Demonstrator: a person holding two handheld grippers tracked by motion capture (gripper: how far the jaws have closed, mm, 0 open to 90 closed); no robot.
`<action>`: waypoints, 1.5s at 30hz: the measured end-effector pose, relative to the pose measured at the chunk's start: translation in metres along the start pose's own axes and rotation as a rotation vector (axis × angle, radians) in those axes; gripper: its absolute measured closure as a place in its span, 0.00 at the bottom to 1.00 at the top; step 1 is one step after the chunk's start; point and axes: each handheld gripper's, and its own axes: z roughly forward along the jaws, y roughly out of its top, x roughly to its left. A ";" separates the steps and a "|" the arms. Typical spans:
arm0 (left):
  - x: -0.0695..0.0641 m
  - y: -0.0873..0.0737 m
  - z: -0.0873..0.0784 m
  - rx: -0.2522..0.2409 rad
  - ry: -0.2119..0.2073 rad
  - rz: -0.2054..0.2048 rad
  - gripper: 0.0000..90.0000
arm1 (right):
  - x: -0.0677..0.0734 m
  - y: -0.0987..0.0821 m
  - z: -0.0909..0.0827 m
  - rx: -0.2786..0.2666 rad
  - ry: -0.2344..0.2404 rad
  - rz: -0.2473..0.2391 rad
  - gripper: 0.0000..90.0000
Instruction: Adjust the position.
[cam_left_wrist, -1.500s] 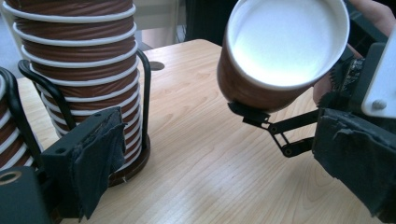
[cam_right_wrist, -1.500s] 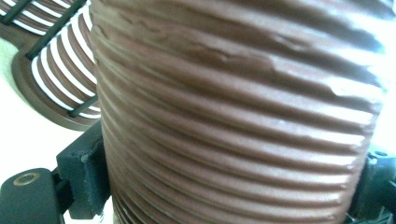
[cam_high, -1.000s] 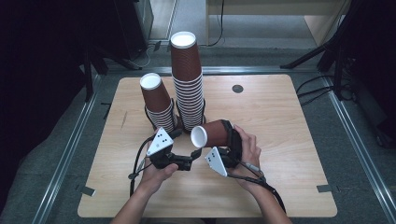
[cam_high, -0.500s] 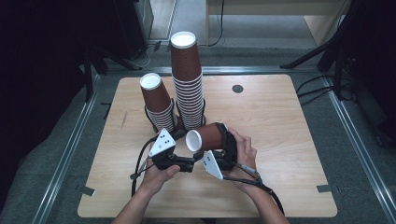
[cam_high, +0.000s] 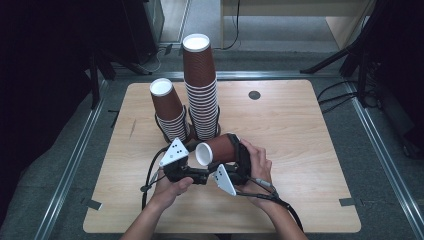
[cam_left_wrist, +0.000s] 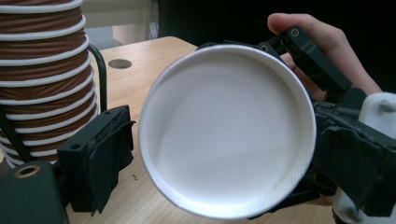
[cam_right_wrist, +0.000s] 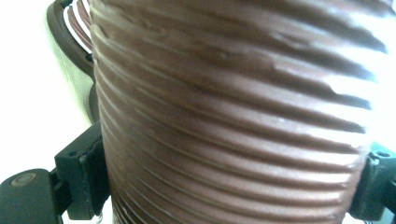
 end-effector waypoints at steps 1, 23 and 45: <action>0.000 0.000 0.000 0.000 -0.002 -0.004 0.09 | 0.000 0.000 0.000 -0.003 0.002 0.002 0.11; 0.003 -0.001 0.000 0.017 -0.004 -0.009 0.22 | 0.001 0.002 -0.003 -0.034 0.003 -0.009 0.10; 0.012 0.002 -0.010 -0.058 0.024 -0.012 0.25 | -0.009 -0.007 -0.019 -0.048 0.002 0.033 0.00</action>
